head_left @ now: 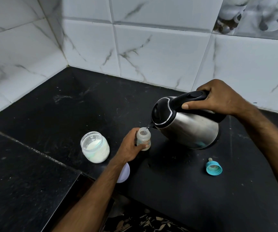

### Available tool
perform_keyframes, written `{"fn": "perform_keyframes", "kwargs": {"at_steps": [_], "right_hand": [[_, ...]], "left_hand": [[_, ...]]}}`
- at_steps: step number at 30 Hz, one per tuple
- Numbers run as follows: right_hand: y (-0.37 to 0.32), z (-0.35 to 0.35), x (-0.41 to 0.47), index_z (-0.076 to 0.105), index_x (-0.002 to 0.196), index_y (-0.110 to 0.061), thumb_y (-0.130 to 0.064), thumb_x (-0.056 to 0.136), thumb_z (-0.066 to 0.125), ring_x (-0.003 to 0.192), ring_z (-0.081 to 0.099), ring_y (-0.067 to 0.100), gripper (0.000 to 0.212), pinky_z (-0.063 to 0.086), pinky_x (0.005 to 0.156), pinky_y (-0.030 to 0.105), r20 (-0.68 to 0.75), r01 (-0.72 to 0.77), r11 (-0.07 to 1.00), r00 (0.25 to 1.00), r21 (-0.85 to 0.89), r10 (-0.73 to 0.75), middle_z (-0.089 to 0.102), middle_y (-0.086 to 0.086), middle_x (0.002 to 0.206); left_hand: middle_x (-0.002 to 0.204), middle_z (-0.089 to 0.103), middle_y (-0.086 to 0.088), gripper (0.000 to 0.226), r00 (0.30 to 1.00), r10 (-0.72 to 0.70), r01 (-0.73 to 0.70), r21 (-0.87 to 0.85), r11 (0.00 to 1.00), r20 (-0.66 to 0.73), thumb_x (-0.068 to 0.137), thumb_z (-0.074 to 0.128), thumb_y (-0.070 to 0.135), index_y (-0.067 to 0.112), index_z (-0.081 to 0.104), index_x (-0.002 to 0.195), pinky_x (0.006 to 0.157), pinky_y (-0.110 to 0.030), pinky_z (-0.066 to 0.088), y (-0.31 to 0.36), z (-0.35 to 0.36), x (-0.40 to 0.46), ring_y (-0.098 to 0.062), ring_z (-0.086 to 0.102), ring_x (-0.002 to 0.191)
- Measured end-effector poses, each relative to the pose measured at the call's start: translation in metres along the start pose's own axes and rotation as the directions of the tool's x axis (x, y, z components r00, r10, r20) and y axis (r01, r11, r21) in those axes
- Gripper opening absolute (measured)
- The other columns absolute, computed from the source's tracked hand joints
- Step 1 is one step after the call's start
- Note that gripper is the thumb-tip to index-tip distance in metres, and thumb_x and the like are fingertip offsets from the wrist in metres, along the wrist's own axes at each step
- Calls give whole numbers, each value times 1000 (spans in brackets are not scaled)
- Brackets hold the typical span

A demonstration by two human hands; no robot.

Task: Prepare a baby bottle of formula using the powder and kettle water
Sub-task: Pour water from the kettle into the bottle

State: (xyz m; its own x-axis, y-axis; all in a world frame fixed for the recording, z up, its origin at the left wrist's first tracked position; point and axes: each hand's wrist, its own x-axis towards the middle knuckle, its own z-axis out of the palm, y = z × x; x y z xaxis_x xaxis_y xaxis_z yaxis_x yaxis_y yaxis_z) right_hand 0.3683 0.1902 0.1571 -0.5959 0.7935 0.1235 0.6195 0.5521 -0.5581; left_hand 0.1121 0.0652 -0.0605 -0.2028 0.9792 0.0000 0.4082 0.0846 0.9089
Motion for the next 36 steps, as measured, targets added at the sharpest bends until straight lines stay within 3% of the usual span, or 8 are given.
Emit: {"fn": "perform_keyframes", "kwargs": {"at_steps": [4, 18, 22, 28, 36], "right_hand": [[0, 0, -1, 60, 57, -6, -73, 50, 73, 46, 37, 11, 68, 31, 54, 30, -1, -2, 1000, 1000, 6, 2, 42, -2, 45], [2, -1, -1, 62, 61, -4, -77, 49, 75, 47, 41, 13, 76, 33, 54, 31, 1, 6, 1000, 1000, 2, -6, 49, 13, 51], [0, -1, -1, 61, 57, -8, -74, 50, 75, 45, 39, 10, 67, 33, 54, 30, 5, 1, 1000, 1000, 11, -1, 45, 1, 46], [3, 0, 0, 63, 63, -3, -79, 47, 71, 49, 43, 14, 78, 34, 55, 32, -3, 5, 1000, 1000, 4, -5, 54, 18, 58], [2, 0, 1, 60, 59, -5, -78, 48, 76, 47, 39, 13, 76, 32, 54, 30, 10, 0, 1000, 1000, 0, 0, 46, 6, 49]], "left_hand": [[126, 59, 3, 59, 1000, -10, 10, 16, 1000, 1, 78, 82, 13, 23, 51, 127, 94, -24, 49, 1, 0, 0, -8, 58, 113], [125, 60, 3, 58, 1000, -9, 9, 9, 1000, 2, 77, 82, 14, 26, 52, 125, 98, -33, 51, 0, -1, 0, -11, 59, 114], [125, 59, 4, 58, 1000, -3, 2, 8, 1000, 5, 78, 82, 14, 26, 52, 125, 99, -34, 51, 0, -1, 0, -10, 59, 115], [123, 60, 4, 56, 1000, 22, -22, 6, 1000, -8, 78, 82, 10, 23, 53, 124, 97, -34, 53, -2, 1, 1, -10, 61, 113], [122, 61, 4, 56, 1000, 18, -18, 4, 1000, -19, 77, 82, 9, 24, 54, 123, 97, -32, 53, -2, 1, 1, -7, 61, 112]]}}
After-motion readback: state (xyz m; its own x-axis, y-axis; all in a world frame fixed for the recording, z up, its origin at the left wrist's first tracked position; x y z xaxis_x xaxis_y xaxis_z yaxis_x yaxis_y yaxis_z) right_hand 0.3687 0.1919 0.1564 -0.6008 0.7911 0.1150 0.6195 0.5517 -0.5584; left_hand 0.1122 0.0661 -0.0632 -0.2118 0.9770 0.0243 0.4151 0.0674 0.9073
